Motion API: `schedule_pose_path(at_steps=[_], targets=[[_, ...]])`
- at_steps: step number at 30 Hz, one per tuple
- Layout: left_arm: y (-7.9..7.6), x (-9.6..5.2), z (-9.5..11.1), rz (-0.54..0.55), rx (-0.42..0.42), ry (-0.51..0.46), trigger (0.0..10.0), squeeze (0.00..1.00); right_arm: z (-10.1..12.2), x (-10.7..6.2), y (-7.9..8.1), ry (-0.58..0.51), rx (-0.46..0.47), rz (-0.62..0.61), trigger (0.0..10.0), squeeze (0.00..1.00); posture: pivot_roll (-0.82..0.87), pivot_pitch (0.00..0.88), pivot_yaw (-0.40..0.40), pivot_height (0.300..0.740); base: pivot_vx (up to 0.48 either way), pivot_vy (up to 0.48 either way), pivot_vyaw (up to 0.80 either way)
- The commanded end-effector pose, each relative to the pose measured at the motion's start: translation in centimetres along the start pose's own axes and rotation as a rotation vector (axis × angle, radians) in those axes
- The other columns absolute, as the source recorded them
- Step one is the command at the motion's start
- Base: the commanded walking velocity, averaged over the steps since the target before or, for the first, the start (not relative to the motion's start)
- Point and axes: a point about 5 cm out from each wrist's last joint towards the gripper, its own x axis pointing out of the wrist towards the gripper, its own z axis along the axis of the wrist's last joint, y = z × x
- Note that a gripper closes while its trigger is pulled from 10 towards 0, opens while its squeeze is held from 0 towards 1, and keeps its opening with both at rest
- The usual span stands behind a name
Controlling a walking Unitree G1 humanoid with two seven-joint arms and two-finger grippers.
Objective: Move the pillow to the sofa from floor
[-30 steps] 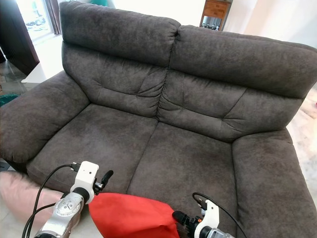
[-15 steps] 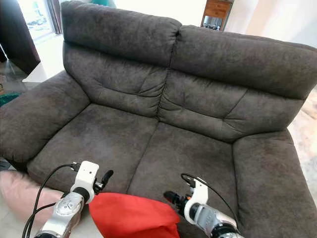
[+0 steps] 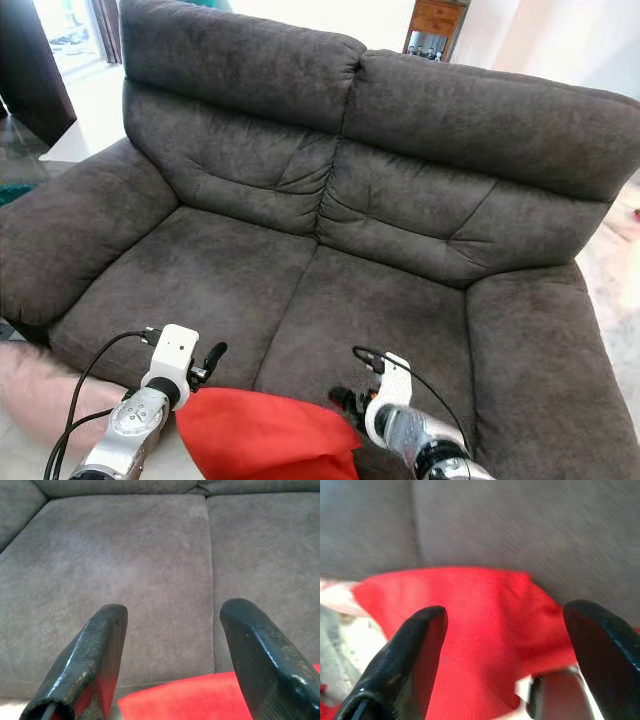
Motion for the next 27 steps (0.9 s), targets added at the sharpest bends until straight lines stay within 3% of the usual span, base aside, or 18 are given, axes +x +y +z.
schedule_pose_path(at_steps=[1, 7, 14, 22, 27], targets=[[-0.2, -0.2, -0.3, 0.001, 0.002, 0.016, 10.0, 0.0, 0.1, -0.4, -1.1, -0.015, 0.0, -0.046, 10.0, 0.0, 0.17, 0.018, -0.168, 0.74, 0.0, 0.0, 0.0], [-0.2, -0.6, -0.9, 0.01, 0.001, 0.029, 10.0, 0.0, -1.0, -0.7, -2.6, -0.016, 0.015, -0.089, 10.0, 0.0, 0.18, 0.01, -0.171, 0.74, 0.0, 0.0, 0.0], [-0.4, -0.9, -1.0, 0.024, -0.013, 0.025, 10.0, 0.0, -0.4, -0.6, -2.2, -0.039, 0.021, -0.102, 10.0, 0.0, 0.21, 0.007, -0.187, 0.74, 0.0, 0.0, 0.0], [-1.0, -1.3, -1.3, 0.028, -0.025, 0.028, 10.0, 0.0, -0.9, -0.8, -3.0, -0.027, -0.021, -0.117, 10.0, 0.0, 0.24, 0.0, -0.182, 0.74, 0.0, 0.0, 0.0], [1.7, -1.6, -0.8, 0.08, 0.005, 0.016, 10.0, 0.0, -1.5, 0.0, -1.5, -0.037, -0.007, -0.095, 10.0, 0.0, 0.28, 0.0, -0.171, 0.74, 0.0, 0.0, 0.0]])
